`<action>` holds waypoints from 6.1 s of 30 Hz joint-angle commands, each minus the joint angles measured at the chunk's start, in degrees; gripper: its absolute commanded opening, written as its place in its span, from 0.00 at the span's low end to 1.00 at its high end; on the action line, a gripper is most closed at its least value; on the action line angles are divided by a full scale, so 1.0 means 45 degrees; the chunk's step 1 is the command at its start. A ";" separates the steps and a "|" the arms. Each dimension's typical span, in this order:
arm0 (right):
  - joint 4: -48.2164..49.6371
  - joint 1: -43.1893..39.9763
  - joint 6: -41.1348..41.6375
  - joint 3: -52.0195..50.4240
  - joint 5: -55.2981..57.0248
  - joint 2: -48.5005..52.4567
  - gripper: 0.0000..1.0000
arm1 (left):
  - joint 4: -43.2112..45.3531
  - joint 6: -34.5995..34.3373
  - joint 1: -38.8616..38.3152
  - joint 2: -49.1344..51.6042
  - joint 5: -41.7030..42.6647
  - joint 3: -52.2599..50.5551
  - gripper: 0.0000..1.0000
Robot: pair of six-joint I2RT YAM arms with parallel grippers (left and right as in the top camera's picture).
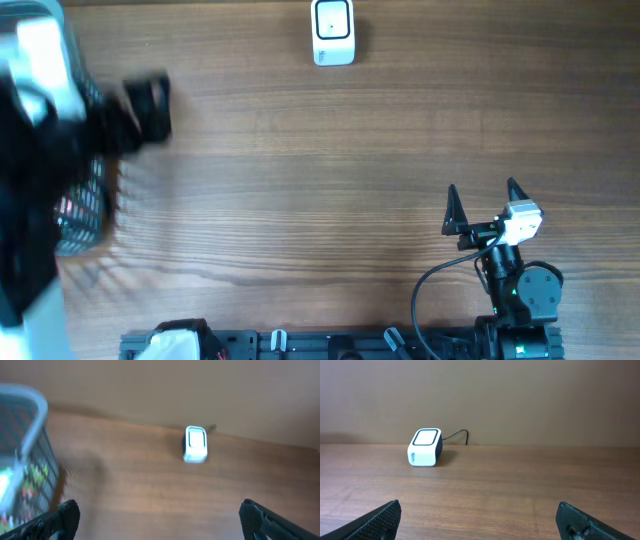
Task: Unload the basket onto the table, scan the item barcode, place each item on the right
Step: 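Reach the left gripper into the basket and grasp green box and wipes, then carry the items with the left gripper to the table centre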
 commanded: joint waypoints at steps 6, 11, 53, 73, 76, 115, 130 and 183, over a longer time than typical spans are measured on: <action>0.0068 -0.0068 -0.0112 -0.0010 -0.0199 -0.0078 1.00 | -0.0772 -0.3167 0.2696 0.2807 -0.6222 0.2006 1.00; 0.0068 -0.0068 -0.0112 -0.0010 -0.0199 -0.0078 1.00 | -0.1783 -0.3157 0.6135 0.3978 -0.4090 0.1928 1.00; 0.0068 -0.0068 -0.0107 -0.0010 -0.0199 -0.0078 1.00 | 0.4065 -0.0559 0.9063 0.9515 -0.2526 -0.6722 0.95; 0.0068 -0.0068 -0.0112 -0.0010 -0.0199 -0.0078 1.00 | 0.5362 -0.0563 0.9058 0.8524 -0.2531 -0.7563 0.53; 0.0068 -0.0068 -0.0107 -0.0010 -0.0199 -0.0078 1.00 | 0.5377 -0.0563 0.9063 0.7762 -0.2856 -0.7310 0.52; 0.0068 -0.0068 -0.0117 -0.0010 -0.0199 -0.0078 1.00 | 0.4551 -0.4983 -0.7893 0.7266 -0.2040 -0.6504 0.47; 0.0068 -0.0068 -0.0112 -0.0010 -0.0199 -0.0078 1.00 | 0.6756 -0.6358 -0.9816 1.0822 -0.1710 -0.6504 0.79; 0.0068 -0.0068 -0.0107 -0.0010 -0.0199 -0.0078 1.00 | 0.7315 -0.5965 -0.9214 0.9083 -0.1064 -0.9627 0.06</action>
